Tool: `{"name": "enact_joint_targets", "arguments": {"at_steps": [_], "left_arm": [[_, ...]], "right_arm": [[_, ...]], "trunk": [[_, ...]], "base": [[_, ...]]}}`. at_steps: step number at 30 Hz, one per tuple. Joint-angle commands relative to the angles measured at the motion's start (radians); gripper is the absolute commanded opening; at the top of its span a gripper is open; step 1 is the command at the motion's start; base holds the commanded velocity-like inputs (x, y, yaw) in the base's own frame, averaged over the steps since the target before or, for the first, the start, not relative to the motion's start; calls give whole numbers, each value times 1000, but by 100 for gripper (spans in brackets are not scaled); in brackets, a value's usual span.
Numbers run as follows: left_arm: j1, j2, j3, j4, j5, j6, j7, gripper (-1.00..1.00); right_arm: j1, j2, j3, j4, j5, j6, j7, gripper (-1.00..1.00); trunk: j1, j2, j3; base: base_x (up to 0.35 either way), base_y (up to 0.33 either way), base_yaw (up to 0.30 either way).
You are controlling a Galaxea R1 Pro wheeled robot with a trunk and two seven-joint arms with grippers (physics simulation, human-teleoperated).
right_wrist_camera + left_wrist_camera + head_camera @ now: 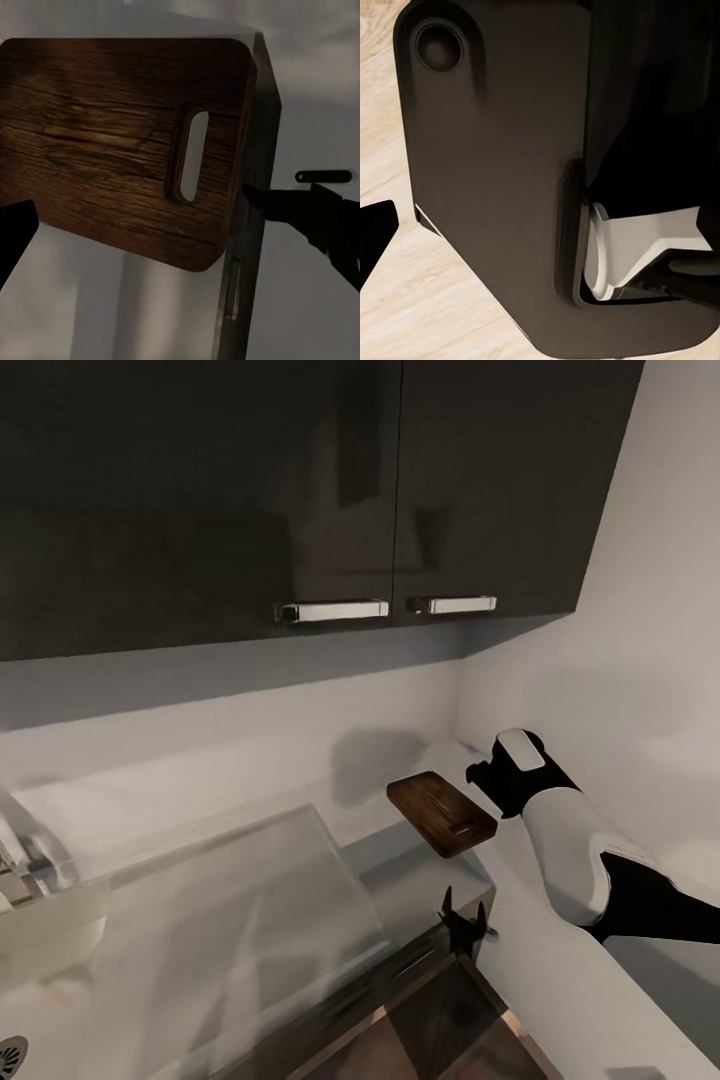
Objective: In the kitchen, take the Vidalia onion out of the sink, dice it on the chopping board with the paring knife, put the diced onion into the bowl on the countertop, then place both the paring knife and the chopping board into the sink.
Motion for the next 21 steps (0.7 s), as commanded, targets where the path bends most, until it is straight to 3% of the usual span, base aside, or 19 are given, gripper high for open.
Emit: {"name": "enact_joint_targets", "arguments": {"at_steps": [1,10,15,21], "left_arm": [[0,0,0,0,2,-2,0,100],[0,0,0,0,2,-3,0,100],[0,0,0,0,2,-3,0,100],[0,0,0,0,2,-2,0,100]], "right_arm": [[0,1,-3,-2,-2,6,-6,100],[-1,1,-3,-2,0,9,-6,100],[-1,1,-43,-1,0,11,-8,100],[-1,1,-53,-1,0,11,-8,100]], "trunk": [[4,-8,-5],[39,-71,-33],[58,-106,-49],[81,-148,-67]], "base": [[0,0,0],[0,0,0],[0,0,0],[0,0,0]]}}
